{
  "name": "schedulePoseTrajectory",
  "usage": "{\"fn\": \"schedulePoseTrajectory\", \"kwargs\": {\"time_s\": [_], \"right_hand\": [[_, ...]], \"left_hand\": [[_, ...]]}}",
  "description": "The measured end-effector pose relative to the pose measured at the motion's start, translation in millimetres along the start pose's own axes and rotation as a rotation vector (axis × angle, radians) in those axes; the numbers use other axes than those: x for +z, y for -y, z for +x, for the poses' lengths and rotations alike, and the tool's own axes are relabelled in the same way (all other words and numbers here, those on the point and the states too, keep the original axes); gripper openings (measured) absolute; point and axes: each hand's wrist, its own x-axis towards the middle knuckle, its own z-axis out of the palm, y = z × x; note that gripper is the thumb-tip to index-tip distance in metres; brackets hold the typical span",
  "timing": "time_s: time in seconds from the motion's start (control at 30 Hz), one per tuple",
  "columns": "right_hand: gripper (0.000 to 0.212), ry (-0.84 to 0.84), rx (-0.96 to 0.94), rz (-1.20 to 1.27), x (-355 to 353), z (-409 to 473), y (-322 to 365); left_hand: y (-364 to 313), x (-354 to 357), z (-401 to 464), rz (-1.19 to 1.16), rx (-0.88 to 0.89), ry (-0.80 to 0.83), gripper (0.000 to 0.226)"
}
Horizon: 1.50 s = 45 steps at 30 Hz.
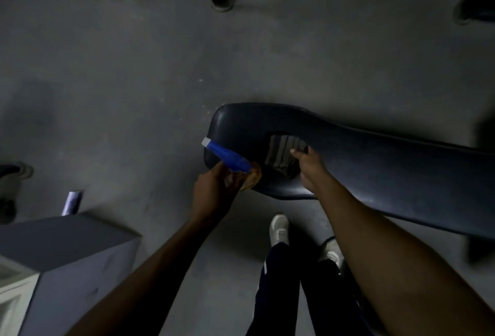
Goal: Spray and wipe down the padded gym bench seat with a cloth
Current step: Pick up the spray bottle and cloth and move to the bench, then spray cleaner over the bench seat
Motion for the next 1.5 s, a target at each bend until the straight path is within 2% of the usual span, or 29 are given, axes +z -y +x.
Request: {"fn": "schedulePoseTrajectory", "kwargs": {"time_s": [0.1, 0.17, 0.27, 0.37, 0.47, 0.57, 0.67, 0.73, 0.8, 0.93, 1.03, 1.1, 1.2, 1.3, 1.37, 1.5], "right_hand": [[0.050, 0.028, 0.120, 0.052, 6, 19, -11], [0.060, 0.015, 0.147, 0.014, -1, 23, -16], [0.068, -0.038, 0.104, -0.159, -22, 10, -17], [0.066, -0.062, -0.025, -0.296, -43, -20, -6], [0.058, 0.134, -0.178, -0.225, -56, -66, 23], [0.078, 0.355, -0.353, -0.280, -68, -119, 55], [0.092, 0.399, -0.505, -0.343, -83, -159, 73], [0.087, 0.335, -0.558, -0.294, -98, -176, 83], [0.076, 0.239, -0.610, -0.212, -117, -191, 90], [0.035, 0.031, -0.684, -0.033, -158, -217, 87], [0.033, -0.156, -0.689, 0.150, -195, -237, 75], [0.024, -0.237, -0.673, 0.369, -219, -250, 64], [0.024, -0.349, -0.673, 0.573, -249, -272, 52], [0.020, -0.446, -0.710, 0.606, -280, -287, 45], [0.018, -0.489, -0.719, 0.611, -298, -294, 39], [0.017, -0.570, -0.747, 0.649, -328, -303, 25]], "left_hand": [[7, 8, 5, 0.013, -0.018, 0.008, 0.023], [5, 12, 6, 0.032, -0.012, 0.014, 0.021], [-9, 11, 7, 0.041, 0.021, 0.045, 0.023], [-24, 10, 14, 0.021, 0.059, 0.132, 0.024], [-47, 9, 28, 0.034, 0.116, 0.272, 0.029], [-86, 11, 43, 0.164, 0.197, 0.481, 0.043], [-132, 22, 46, 0.192, 0.315, 0.655, 0.034], [-164, 33, 40, 0.179, 0.377, 0.757, 0.028], [-195, 51, 31, 0.152, 0.443, 0.835, 0.034], [-245, 93, 4, 0.097, 0.500, 0.899, 0.043], [-264, 128, -21, -0.058, 0.432, 0.958, 0.055], [-273, 149, -38, -0.168, 0.352, 0.966, 0.060], [-285, 177, -62, -0.164, 0.312, 1.021, 0.060], [-294, 201, -83, -0.005, 0.343, 1.086, 0.041], [-302, 213, -95, 0.023, 0.359, 1.069, 0.026], [-316, 235, -120, 0.008, 0.442, 1.049, 0.024]]}}
